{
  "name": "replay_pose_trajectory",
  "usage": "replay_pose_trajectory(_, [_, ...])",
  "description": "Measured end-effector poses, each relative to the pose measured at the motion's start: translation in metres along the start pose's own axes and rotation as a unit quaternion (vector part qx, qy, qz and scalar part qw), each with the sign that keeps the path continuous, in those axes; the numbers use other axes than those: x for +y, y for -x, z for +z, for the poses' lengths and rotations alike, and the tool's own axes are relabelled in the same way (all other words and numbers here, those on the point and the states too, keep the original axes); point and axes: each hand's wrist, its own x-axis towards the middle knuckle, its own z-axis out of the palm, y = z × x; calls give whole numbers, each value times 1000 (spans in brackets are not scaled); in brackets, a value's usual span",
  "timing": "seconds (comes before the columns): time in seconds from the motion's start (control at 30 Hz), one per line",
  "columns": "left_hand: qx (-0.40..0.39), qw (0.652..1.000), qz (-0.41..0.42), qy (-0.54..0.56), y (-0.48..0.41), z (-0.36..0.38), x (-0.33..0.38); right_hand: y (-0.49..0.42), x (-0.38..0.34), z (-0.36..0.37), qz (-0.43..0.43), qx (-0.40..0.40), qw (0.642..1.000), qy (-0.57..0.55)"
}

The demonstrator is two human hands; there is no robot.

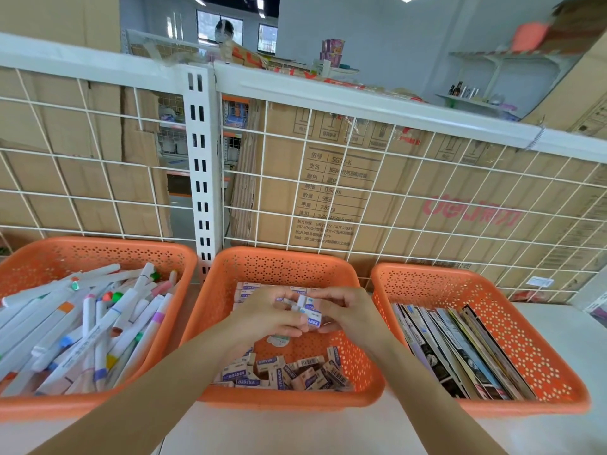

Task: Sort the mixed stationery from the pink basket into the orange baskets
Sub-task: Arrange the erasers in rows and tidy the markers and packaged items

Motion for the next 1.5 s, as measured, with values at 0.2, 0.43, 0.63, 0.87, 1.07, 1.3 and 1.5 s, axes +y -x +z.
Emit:
replay_pose_trajectory(0.2, [24, 999, -36, 32, -5, 9, 0, -1, 4, -1, -31, 3, 997, 72])
replay_pose_trajectory(0.43, [46, 997, -33, 59, -8, 12, 4, 1, 7, -14, -75, -42, 987, 133])
replay_pose_trajectory(0.63, [33, 977, 113, -178, -14, 9, 1, -6, 11, -25, -49, -45, 997, 37])
replay_pose_trajectory(0.87, [40, 825, 283, -487, -25, 13, 10, -11, 10, -38, -49, -50, 995, 66])
replay_pose_trajectory(1.07, [15, 805, 226, -548, -50, 18, 8, -10, 14, -43, -61, 123, 956, 261])
replay_pose_trajectory(1.3, [-29, 724, 219, -653, -74, 31, -8, -8, 25, -43, -84, 156, 948, 263])
replay_pose_trajectory(1.5, [-18, 648, 239, -723, -78, 34, -19, -8, 25, -43, -99, 163, 944, 269])
